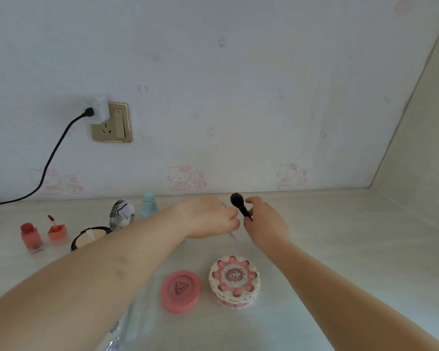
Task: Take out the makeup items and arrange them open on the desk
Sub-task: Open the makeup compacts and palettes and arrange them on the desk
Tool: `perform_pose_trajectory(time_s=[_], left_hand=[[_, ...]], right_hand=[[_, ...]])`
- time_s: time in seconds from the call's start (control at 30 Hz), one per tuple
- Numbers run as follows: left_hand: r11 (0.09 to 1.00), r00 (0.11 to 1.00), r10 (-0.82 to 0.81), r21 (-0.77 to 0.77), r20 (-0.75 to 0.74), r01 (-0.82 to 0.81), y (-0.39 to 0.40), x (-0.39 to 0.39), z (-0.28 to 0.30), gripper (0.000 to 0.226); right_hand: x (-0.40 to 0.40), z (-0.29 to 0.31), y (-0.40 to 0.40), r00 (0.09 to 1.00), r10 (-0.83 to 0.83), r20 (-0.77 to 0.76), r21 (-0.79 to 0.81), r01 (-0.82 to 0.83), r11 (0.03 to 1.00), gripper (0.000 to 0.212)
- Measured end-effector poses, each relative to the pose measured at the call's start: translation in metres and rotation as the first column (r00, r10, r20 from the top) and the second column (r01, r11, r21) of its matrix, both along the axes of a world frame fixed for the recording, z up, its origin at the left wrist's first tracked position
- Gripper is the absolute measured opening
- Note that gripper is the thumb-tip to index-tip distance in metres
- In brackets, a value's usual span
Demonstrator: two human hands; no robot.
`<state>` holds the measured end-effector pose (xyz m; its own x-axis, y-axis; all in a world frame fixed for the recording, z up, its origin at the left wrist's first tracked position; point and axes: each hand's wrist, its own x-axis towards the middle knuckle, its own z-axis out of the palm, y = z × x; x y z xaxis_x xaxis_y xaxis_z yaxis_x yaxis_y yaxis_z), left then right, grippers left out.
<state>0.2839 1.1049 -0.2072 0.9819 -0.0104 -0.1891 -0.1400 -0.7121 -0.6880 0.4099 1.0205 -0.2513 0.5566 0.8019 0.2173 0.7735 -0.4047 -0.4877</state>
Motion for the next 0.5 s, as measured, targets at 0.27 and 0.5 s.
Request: perform_pose_trajectory(time_s=[0.27,0.5], left_hand=[[0.986,0.882,-0.082,-0.088,0.464,0.138,-0.039,-0.078,0.056,0.022],[0.966,0.777,0.116,-0.251,0.619,0.056,-0.088,-0.176,0.039,0.040]], right_hand=[[-0.014,0.046,-0.042,0.988,0.094,-0.125,0.290,-0.054,0.956,0.036],[-0.086,0.057,-0.079,0.936,0.297,-0.189,0.416,-0.198,0.888,0.027]])
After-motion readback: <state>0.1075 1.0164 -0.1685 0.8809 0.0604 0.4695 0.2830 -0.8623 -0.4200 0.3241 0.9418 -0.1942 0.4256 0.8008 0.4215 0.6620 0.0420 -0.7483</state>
